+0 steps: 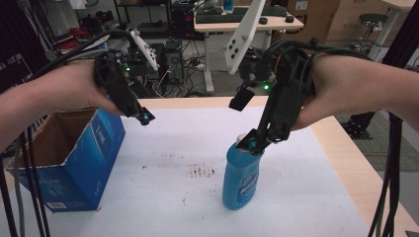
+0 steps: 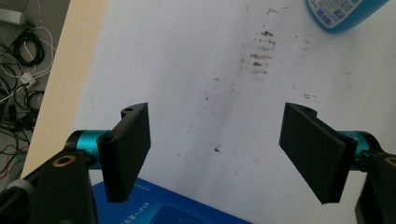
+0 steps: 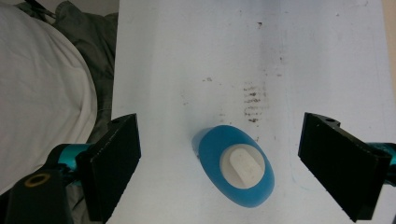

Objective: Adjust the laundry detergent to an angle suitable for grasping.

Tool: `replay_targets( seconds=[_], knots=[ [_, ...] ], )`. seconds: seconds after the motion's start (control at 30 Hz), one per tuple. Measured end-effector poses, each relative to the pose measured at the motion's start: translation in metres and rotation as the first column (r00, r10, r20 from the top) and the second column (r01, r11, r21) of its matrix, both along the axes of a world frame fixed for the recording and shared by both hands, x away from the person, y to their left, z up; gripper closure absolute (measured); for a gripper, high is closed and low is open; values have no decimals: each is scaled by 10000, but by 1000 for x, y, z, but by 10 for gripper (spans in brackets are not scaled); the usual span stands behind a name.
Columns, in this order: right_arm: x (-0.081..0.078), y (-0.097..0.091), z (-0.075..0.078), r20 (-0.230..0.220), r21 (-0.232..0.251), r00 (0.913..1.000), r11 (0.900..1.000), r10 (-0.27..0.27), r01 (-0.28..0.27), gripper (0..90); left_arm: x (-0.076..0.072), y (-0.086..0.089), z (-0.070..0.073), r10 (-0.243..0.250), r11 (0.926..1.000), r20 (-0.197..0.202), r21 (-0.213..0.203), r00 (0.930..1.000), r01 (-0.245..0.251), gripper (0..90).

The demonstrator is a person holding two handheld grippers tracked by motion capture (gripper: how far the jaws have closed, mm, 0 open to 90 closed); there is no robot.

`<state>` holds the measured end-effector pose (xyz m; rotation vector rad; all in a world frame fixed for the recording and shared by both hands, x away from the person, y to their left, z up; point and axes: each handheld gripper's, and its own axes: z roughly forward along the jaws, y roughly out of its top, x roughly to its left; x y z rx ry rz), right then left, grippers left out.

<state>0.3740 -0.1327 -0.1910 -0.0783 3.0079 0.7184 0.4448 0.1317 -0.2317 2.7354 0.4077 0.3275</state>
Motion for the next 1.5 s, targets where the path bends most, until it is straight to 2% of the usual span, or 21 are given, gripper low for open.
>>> replay_targets(
  seconds=[0.23,0.33,0.47,0.53,0.57,0.63,0.73,0.77,0.97,1.1,1.17,1.2,1.23,1.27,1.33,1.43,1.5],
  knots=[
    [4,-4,9,37,147,9999,9998,-127,126,123,-8,0,-1,12,9986,117,-521,9999,-6,250],
    [5,-5,12,76,149,9999,9998,-140,139,122,-10,-1,0,-56,9981,179,-613,9998,67,250],
    [5,-8,21,204,299,9995,9993,-238,232,123,-16,-4,1,-73,9946,345,-1037,9994,108,250],
    [5,-8,23,228,322,9994,9992,-254,246,123,-18,-5,0,-108,9912,383,-1311,9992,158,250],
    [6,-10,26,270,351,9991,9989,-311,302,123,-22,-7,-2,-63,9865,522,-1628,9986,147,250],
    [7,-10,27,257,381,9990,9986,-363,353,122,-24,-9,-3,-71,9851,546,-1713,9985,163,250],
    [10,-14,32,237,458,9984,9977,-510,498,123,-29,-13,-6,-187,9792,637,-2005,9978,311,250],
    [10,-15,32,259,454,9982,9976,-536,524,123,-32,-17,-9,-216,9734,638,-2263,9977,355,250],
    [13,-19,37,306,555,9971,9961,-703,686,123,-39,-30,-18,-292,9646,450,-2606,9986,399,233],
    [16,-22,39,325,595,9960,9949,-833,813,123,-46,-43,-26,-550,9586,373,-2775,9978,632,233],
    [18,-23,38,299,580,9958,9947,-864,846,122,-49,-50,-31,-588,9534,280,-2947,9979,645,222],
    [19,-24,38,304,570,9954,9944,-903,885,123,-52,-55,-36,-645,9477,217,-3118,9977,680,221],
    [20,-25,38,283,567,9953,9943,-923,906,122,-52,-55,-36,-645,9477,217,-3118,9977,680,221],
    [20,-25,38,290,564,9953,9943,-925,908,122,-55,-61,-41,-631,9411,140,-3319,9979,641,221],
    [21,-26,38,305,575,9951,9940,-945,927,123,-56,-63,-44,-751,9398,84,-3338,9971,736,221],
    [21,-28,39,291,583,9949,9938,-966,948,123,-62,-71,-53,-741,9325,-70,-3550,9972,668,208],
    [21,-28,39,299,564,9947,9937,-988,970,122,-64,-74,-55,-742,9316,-113,-3575,9972,653,204]
  ],
)
